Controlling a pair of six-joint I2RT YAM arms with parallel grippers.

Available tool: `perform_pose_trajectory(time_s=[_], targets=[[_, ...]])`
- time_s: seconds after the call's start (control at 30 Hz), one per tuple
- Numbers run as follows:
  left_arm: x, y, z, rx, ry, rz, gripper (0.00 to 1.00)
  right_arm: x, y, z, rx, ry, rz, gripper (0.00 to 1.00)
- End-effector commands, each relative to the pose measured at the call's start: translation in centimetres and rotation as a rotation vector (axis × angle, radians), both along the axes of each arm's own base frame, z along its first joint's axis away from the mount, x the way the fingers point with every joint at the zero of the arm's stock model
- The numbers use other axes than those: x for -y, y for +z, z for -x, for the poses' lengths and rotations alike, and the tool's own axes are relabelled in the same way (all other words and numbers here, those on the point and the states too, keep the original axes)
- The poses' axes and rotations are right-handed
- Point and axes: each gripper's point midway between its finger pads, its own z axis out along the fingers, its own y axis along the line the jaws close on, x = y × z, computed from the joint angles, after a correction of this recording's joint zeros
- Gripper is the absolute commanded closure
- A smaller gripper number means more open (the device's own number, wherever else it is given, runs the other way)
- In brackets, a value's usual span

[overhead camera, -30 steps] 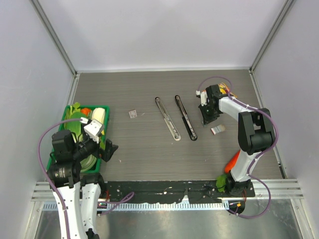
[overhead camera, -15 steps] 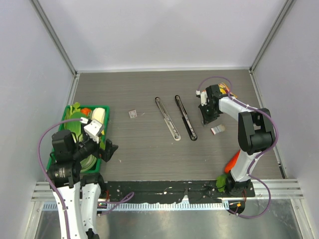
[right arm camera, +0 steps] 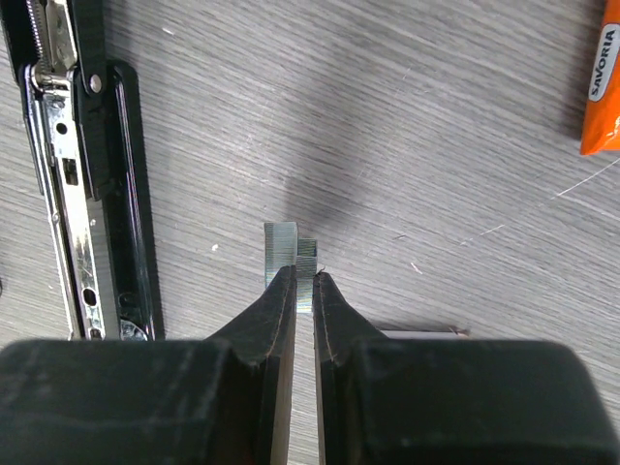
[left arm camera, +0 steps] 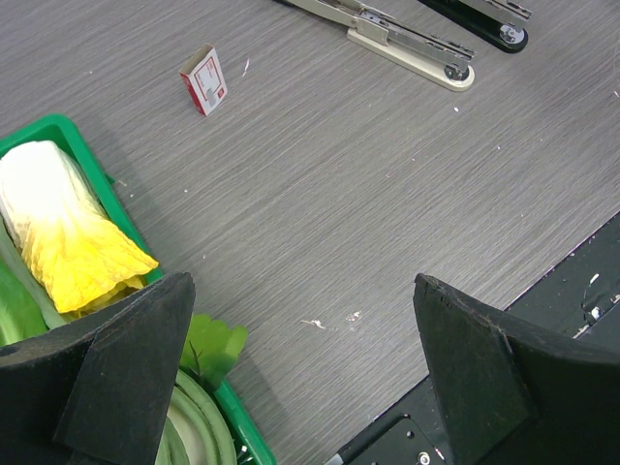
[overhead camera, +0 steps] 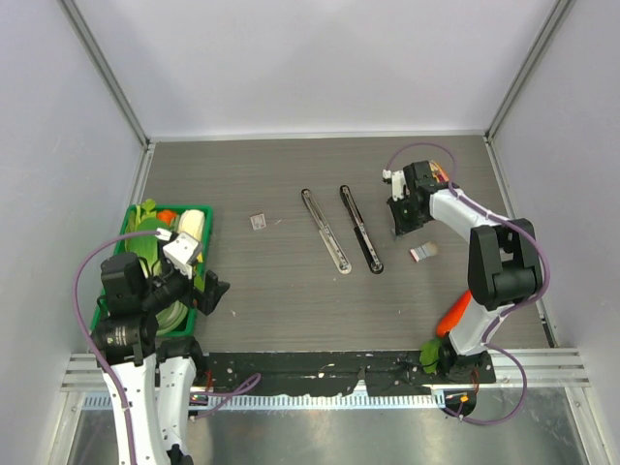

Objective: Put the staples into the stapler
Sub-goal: Adjust the staple at the center of the board.

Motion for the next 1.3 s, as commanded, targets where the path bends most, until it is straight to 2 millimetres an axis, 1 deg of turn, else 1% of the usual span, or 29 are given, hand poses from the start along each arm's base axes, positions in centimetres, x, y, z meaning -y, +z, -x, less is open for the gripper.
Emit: perform_pose_trajectory(time_s=[0.0, 0.03, 0.07, 0.17, 0.27, 0.37, 0.47, 0.67, 0.83, 1.27], targets=[[0.3, 0.4, 0.2, 0.014, -0.011, 0.010, 0.00, 0.4, 1.2, -0.9, 0.067, 0.004, 0.042, 0.91], [0.3, 0.4, 0.2, 0.013, -0.011, 0.011, 0.00, 1.1, 1.0, -1.1, 0.069, -0.011, 0.082, 0.91], [0.3, 0.4, 0.2, 0.014, -0.011, 0.010, 0.00, 1.2, 0.9, -1.1, 0.070, -0.011, 0.093, 0.91], [0.2, 0.4, 0.2, 0.012, -0.009, 0.011, 0.00, 2.4, 0.6, -1.4, 0.080, -0.032, 0.182, 0.90], [0.2, 0.4, 0.1, 0.011, -0.011, 0.010, 0.00, 2.4, 0.3, -1.4, 0.085, -0.016, 0.226, 0.87], [0.3, 0.4, 0.1, 0.012, -0.013, 0.010, 0.00, 2.0, 0.0, -1.3, 0.072, -0.004, 0.217, 0.83], [0.3, 0.4, 0.1, 0.010, -0.013, 0.011, 0.00, 1.8, -0.2, -1.1, 0.060, 0.002, 0.212, 0.80], [0.2, 0.3, 0.1, 0.005, -0.013, 0.012, 0.00, 1.5, -0.4, -1.0, 0.046, 0.011, 0.196, 0.80], [0.3, 0.3, 0.1, 0.003, -0.013, 0.012, 0.00, 1.2, -0.6, -0.8, 0.033, 0.017, 0.183, 0.74], [0.3, 0.3, 0.1, 0.005, -0.013, 0.012, 0.00, 2.2, -0.5, -1.2, 0.052, -0.002, 0.233, 0.74]])
